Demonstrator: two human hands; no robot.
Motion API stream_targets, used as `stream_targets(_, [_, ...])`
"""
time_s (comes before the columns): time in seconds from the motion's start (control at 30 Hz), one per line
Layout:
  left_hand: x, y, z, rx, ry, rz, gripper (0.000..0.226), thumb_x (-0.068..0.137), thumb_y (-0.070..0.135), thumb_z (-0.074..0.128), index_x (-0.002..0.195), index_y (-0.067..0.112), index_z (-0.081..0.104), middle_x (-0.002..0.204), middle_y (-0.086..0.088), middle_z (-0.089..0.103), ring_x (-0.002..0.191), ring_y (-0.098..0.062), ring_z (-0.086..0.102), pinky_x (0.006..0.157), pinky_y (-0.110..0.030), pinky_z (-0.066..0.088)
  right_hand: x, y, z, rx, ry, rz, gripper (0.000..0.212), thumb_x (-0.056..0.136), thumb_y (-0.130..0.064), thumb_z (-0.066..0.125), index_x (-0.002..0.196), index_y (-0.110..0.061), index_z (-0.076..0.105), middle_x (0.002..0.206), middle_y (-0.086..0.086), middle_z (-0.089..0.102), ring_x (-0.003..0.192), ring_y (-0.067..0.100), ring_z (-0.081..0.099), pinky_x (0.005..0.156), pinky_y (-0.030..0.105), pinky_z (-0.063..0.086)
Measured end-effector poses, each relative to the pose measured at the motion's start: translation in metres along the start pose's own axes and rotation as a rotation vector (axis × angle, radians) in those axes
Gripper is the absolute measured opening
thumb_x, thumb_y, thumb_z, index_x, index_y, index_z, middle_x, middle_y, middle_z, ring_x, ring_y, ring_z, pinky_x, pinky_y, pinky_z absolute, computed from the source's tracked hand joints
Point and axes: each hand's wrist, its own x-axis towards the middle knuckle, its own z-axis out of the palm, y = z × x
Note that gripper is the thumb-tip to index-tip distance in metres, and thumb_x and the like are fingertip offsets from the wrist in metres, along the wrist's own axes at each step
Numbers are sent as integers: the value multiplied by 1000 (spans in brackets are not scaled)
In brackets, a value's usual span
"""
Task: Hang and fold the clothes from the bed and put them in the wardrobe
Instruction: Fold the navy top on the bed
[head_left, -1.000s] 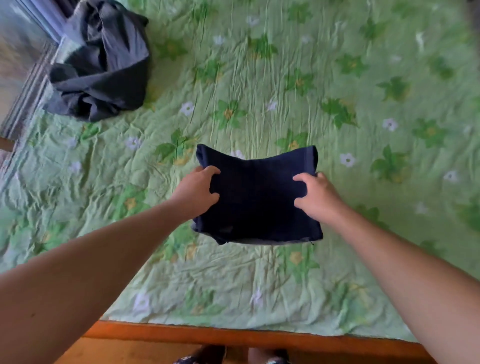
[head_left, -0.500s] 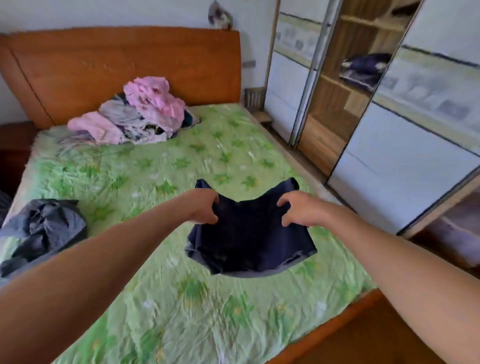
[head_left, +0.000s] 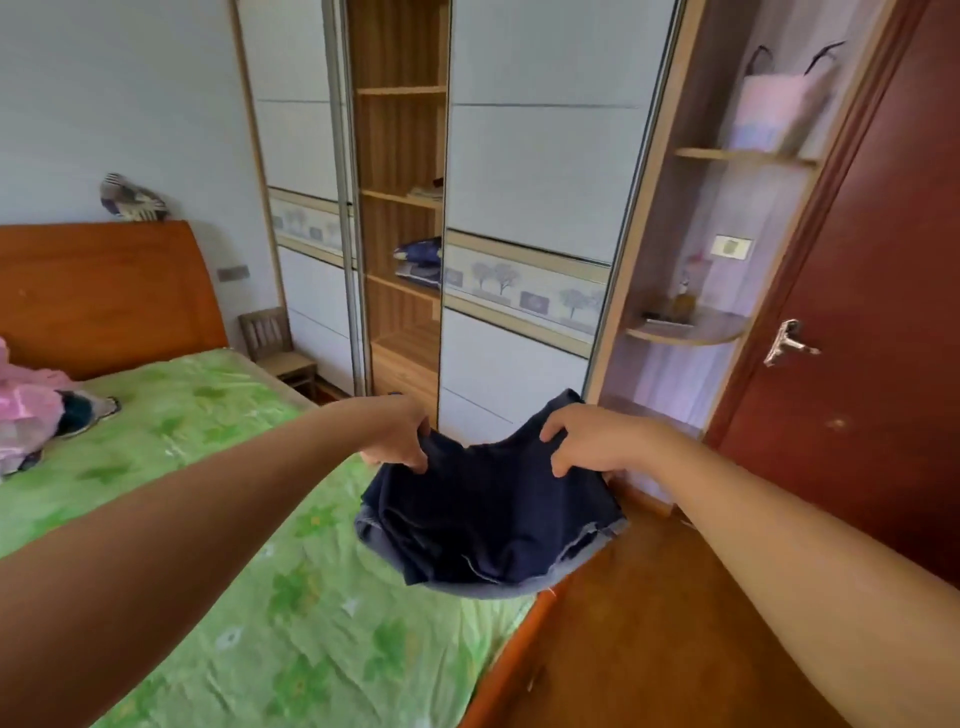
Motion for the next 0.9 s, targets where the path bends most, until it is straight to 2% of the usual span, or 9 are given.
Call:
stream_targets(0.13, [56, 102, -9, 19, 5, 85, 50, 83, 39, 76, 127, 22, 59, 100, 3, 61, 71, -17, 66, 53, -25, 49, -20, 98, -55, 12, 55, 79, 58, 85, -18, 71, 141, -20, 54, 105, -12, 51, 87, 9, 54, 56, 20, 43])
stream_targets(0.23, [91, 165, -16, 52, 16, 141, 53, 85, 41, 74, 131, 22, 56, 92, 8, 55, 64, -11, 59, 48, -21, 41, -30, 160, -87, 13, 71, 125, 57, 86, -16, 71, 141, -16, 54, 132, 2, 56, 103, 20, 56, 63, 21, 47])
stream_targets(0.3, [116, 197, -23, 61, 6, 175, 53, 86, 39, 74, 132, 20, 56, 97, 4, 59, 73, -16, 64, 53, -22, 44, -31, 194, -107, 34, 73, 160, 52, 86, -14, 70, 137, -15, 56, 131, 10, 58, 102, 27, 61, 69, 29, 57])
stream_targets(0.4, [157, 231, -35, 67, 4, 194, 53, 88, 37, 73, 133, 16, 56, 113, -5, 62, 90, -26, 68, 61, -27, 52, -16, 233, -133, 95, 79, 190, 53, 87, -14, 69, 138, -20, 54, 103, -1, 57, 80, 15, 58, 48, 20, 48])
stream_targets(0.5, [203, 249, -45, 86, 9, 203, 52, 88, 36, 73, 132, 15, 56, 112, -5, 62, 90, -26, 68, 58, -25, 51, 15, 263, -153, 126, 89, 199, 54, 87, -15, 69, 138, -22, 53, 103, -4, 55, 84, 15, 58, 53, 22, 46])
stream_targets(0.6, [257, 251, -55, 92, -4, 191, 51, 86, 38, 73, 130, 17, 58, 115, -7, 63, 97, -30, 68, 73, -34, 57, 58, 284, -169, 118, 70, 197, 53, 87, -14, 68, 138, -20, 54, 102, -1, 56, 77, 13, 56, 50, 21, 46])
stream_targets(0.73, [336, 241, -72, 83, 11, 172, 57, 84, 40, 75, 134, 19, 56, 113, -7, 64, 92, -28, 68, 75, -36, 56, 131, 301, -194, 78, 86, 189, 46, 86, -10, 68, 128, 3, 55, 83, 4, 50, 60, 15, 44, 39, 16, 35])
stream_targets(0.83, [387, 230, -84, 111, 14, 149, 59, 85, 41, 75, 135, 18, 55, 109, -4, 65, 93, -28, 69, 81, -39, 59, 187, 307, -209, 64, 72, 179, 53, 85, -11, 68, 132, 7, 52, 86, 21, 51, 70, 20, 43, 53, 26, 36])
stream_targets(0.9, [416, 220, -90, 114, 11, 122, 54, 85, 41, 74, 131, 17, 59, 110, -6, 66, 96, -29, 69, 84, -41, 59, 222, 308, -219, 46, 53, 167, 50, 86, -12, 69, 133, -1, 56, 87, 10, 56, 69, 17, 48, 53, 25, 38])
